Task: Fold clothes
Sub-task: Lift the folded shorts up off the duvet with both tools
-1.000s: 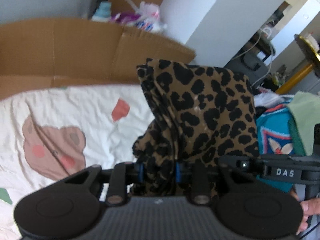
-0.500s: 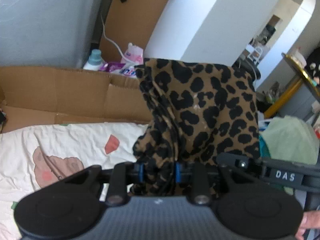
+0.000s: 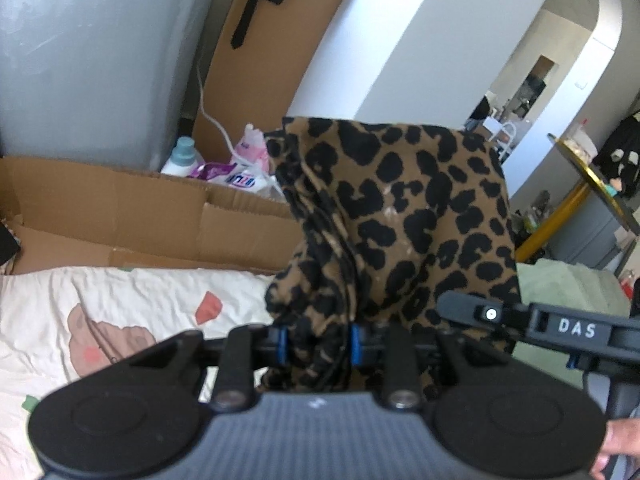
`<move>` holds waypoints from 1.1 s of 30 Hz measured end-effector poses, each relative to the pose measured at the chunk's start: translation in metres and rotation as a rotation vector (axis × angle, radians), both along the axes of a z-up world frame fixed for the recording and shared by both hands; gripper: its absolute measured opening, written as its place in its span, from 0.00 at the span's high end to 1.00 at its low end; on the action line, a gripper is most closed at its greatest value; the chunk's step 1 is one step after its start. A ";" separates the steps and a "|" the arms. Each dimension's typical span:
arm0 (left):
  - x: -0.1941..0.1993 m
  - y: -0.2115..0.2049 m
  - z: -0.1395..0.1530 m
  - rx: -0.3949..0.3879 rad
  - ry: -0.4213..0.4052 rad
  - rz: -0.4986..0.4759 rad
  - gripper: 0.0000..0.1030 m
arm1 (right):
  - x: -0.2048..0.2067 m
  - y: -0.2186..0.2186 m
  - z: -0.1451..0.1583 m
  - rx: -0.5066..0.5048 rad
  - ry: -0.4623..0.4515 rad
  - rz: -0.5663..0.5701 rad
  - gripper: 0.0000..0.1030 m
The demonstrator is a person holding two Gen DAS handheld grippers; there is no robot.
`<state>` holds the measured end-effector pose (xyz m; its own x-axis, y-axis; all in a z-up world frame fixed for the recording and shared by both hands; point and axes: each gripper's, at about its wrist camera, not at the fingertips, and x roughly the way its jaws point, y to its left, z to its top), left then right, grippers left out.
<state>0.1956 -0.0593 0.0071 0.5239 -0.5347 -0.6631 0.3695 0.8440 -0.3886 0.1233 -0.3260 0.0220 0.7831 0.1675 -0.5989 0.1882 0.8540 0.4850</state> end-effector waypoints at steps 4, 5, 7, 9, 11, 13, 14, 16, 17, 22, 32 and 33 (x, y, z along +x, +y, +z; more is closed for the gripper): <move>-0.004 -0.010 0.006 0.002 -0.018 -0.004 0.71 | -0.011 -0.001 0.011 -0.045 -0.024 0.017 0.93; -0.004 -0.013 0.007 0.005 -0.023 -0.008 0.71 | -0.014 -0.002 0.013 -0.052 -0.032 0.017 0.93; -0.005 -0.021 0.008 0.015 -0.038 -0.020 0.71 | -0.020 -0.005 0.015 -0.069 -0.047 0.016 0.94; -0.002 -0.029 0.006 0.002 -0.038 -0.038 0.71 | -0.028 -0.006 0.018 -0.106 -0.061 0.015 0.93; -0.002 -0.038 0.002 -0.015 -0.031 -0.050 0.71 | -0.036 -0.010 0.020 -0.124 -0.066 -0.001 0.93; -0.004 -0.048 -0.005 -0.021 -0.035 -0.064 0.71 | -0.042 -0.017 0.019 -0.115 -0.059 -0.030 0.93; -0.003 -0.054 -0.009 -0.023 -0.036 -0.072 0.71 | -0.042 -0.022 0.018 -0.112 -0.052 -0.046 0.93; -0.007 -0.063 -0.012 -0.038 -0.021 -0.086 0.71 | -0.042 -0.029 0.016 -0.123 -0.042 -0.068 0.93; -0.008 -0.068 -0.013 -0.042 -0.013 -0.097 0.71 | -0.043 -0.033 0.015 -0.128 -0.041 -0.079 0.93; 0.002 -0.097 -0.024 -0.047 -0.020 -0.154 0.71 | -0.048 -0.056 0.007 -0.148 -0.035 -0.142 0.93; 0.014 -0.149 -0.054 -0.052 -0.024 -0.209 0.71 | -0.046 -0.103 -0.020 -0.182 -0.007 -0.207 0.93; 0.016 -0.153 -0.057 -0.056 -0.023 -0.212 0.71 | -0.045 -0.107 -0.021 -0.186 -0.004 -0.208 0.93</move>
